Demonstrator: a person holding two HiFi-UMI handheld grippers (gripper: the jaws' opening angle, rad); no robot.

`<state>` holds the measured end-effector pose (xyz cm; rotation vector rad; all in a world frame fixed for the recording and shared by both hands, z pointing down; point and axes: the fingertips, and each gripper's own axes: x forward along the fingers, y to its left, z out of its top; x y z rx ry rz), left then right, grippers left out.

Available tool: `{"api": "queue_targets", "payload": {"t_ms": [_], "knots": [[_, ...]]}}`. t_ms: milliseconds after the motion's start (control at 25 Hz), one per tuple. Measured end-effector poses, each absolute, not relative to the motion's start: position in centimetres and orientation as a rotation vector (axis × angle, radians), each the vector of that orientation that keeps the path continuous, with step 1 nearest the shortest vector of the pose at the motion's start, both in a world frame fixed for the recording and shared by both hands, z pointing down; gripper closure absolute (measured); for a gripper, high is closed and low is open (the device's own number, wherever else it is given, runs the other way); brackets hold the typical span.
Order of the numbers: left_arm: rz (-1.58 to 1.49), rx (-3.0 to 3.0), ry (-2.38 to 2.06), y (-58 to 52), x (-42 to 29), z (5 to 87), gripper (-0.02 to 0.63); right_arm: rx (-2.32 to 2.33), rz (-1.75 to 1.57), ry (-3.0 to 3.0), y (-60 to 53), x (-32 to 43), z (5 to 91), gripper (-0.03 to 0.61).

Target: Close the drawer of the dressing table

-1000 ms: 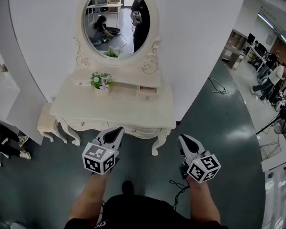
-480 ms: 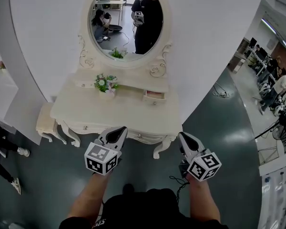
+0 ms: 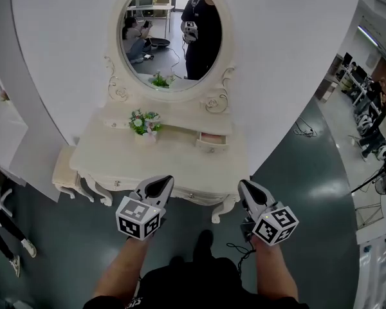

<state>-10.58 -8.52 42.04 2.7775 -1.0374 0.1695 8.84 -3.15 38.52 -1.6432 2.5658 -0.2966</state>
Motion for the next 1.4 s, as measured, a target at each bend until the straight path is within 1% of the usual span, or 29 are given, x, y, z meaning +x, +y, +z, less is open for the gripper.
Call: {"api": "queue_targets", "payload": {"t_ms": [240,560,720,960,1200,1400], "knots": [[0.221,2.759,-1.071,-12.6,-7.1,42.5,0.608,-1.580,-0.323,2.581,-8.5,11.8,39.1,0.569],[0.293,2.737,-1.088,-19.4,0.1,42.9,0.609,-1.547,-0.413,2.578,-15.6,19.1,41.2,0.569],[0.314,2.718,-1.112,-21.8,2.9,43.0,0.609,-1.483,-0.447,2.597,-18.1,21.2,41.8,0.569],[0.358,2.728,-1.115,-24.0,5.2,42.9,0.607,-1.434,-0.507,2.632,-20.5,21.5,43.6,0.569],[0.354,2.721,-1.089,-25.8,4.9,43.3,0.608,-1.440,-0.526,2.650,-22.4,20.5,43.9,0.569],[0.339,2.717,-1.044,-27.1,3.7,44.0,0.608,-1.480,-0.539,2.681,-23.8,18.2,44.4,0.568]]}}
